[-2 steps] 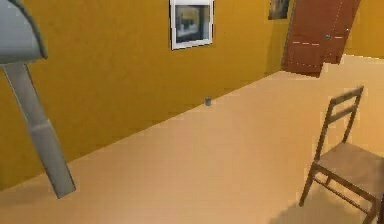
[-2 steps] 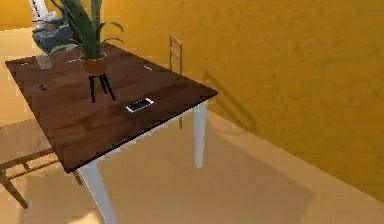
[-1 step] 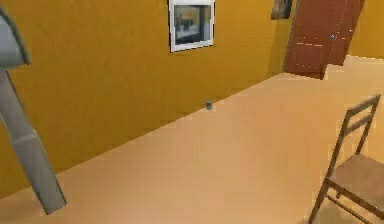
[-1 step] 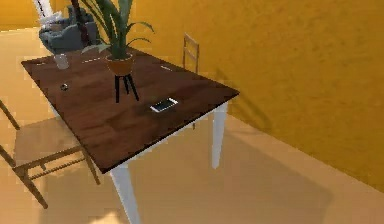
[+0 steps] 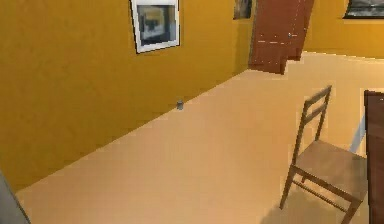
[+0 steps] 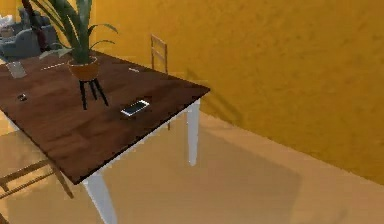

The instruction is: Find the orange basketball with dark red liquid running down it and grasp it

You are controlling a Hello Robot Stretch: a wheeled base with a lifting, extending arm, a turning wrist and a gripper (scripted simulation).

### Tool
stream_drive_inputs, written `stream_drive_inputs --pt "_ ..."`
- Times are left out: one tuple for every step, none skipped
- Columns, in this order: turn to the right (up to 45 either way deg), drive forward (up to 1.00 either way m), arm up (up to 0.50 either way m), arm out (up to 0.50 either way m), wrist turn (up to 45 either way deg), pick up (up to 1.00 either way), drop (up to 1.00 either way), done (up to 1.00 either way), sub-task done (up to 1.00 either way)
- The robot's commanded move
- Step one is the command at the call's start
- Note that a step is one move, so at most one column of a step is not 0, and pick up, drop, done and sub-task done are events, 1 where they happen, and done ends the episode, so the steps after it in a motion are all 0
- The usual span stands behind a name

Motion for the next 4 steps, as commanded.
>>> stream_drive_inputs --pt "3.0 0.0 0.0 0.0 0.0 0.0 0.0 0.0 0.0" --pt "0.0 1.0 0.0 0.0 0.0 0.0 0.0 0.0 0.0" --pt "0.0 0.2 0.0 0.0 0.0 0.0 0.0 0.0 0.0" --pt "33.0 0.0 0.0 0.0 0.0 0.0 0.0 0.0 0.0"
